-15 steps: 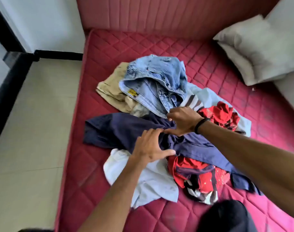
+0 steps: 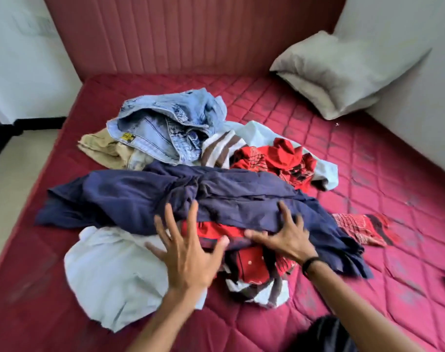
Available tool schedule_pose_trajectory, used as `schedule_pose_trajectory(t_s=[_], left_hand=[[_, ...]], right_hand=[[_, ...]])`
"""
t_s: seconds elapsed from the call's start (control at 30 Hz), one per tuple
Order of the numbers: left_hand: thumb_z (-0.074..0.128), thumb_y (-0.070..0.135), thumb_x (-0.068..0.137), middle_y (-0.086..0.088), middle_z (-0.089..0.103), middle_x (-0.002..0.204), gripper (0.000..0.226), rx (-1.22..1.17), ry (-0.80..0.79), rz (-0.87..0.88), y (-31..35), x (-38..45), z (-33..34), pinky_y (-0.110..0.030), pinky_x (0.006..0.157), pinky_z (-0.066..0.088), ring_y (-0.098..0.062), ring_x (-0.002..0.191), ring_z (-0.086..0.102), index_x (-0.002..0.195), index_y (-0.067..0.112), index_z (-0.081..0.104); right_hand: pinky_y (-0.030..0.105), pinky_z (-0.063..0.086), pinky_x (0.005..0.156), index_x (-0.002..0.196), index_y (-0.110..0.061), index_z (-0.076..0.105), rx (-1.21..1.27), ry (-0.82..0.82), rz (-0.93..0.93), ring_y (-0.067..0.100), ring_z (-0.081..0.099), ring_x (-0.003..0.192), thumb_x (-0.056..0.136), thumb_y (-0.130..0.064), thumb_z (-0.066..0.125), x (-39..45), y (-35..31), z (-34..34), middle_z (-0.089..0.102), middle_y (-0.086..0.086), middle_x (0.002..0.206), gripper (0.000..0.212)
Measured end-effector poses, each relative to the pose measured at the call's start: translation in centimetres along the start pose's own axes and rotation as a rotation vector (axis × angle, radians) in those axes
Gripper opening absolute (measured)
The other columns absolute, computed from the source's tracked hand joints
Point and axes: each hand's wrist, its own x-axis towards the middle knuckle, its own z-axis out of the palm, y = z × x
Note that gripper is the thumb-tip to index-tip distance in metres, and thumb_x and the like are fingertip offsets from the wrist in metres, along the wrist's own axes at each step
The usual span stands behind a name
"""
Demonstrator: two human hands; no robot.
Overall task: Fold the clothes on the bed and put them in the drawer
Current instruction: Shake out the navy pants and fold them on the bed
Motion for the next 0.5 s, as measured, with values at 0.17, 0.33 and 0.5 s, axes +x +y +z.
schedule_pose_trajectory(t_s=[0.17,0.33,0.5], left_hand=[[0.047,0.099,0.044,-0.021,-0.022,0.167,0.14,0.152,-0.313,-0.134,-2.5,-4.3,4.6,-0.082,0.11,0.011,-0.047,0.153,-0.017,0.156,0.048,-0.02],[0.049,0.095,0.059,-0.031,0.011,0.162,0.119,0.146,-0.247,-0.083,-5.5,2.7,7.3,-0.084,0.109,0.01,-0.051,0.151,0.009,0.156,0.044,0.001],[0.048,0.095,0.063,-0.021,0.017,0.164,0.118,0.157,-0.341,-0.119,-7.7,12.2,7.8,-0.078,0.113,-0.001,-0.041,0.154,0.011,0.157,0.046,-0.003]], right_hand=[[0.065,0.012,0.123,0.154,-0.047,-0.025,-0.155,-0.106,-0.18,0.047,-0.012,0.154,0.021,-0.106,0.06,-0.8,2.0,6.4,-0.02,0.01,0.169,0.168],[0.059,0.0,0.123,0.164,-0.025,0.01,-0.279,-0.066,-0.416,0.032,-0.016,0.156,0.045,-0.097,0.042,5.9,-3.8,9.0,0.003,0.0,0.172,0.143],[0.058,0.01,0.122,0.163,-0.029,0.019,-0.342,-0.022,-0.445,0.036,-0.006,0.156,0.037,-0.092,0.037,12.9,-10.2,10.6,0.011,-0.002,0.171,0.142]])
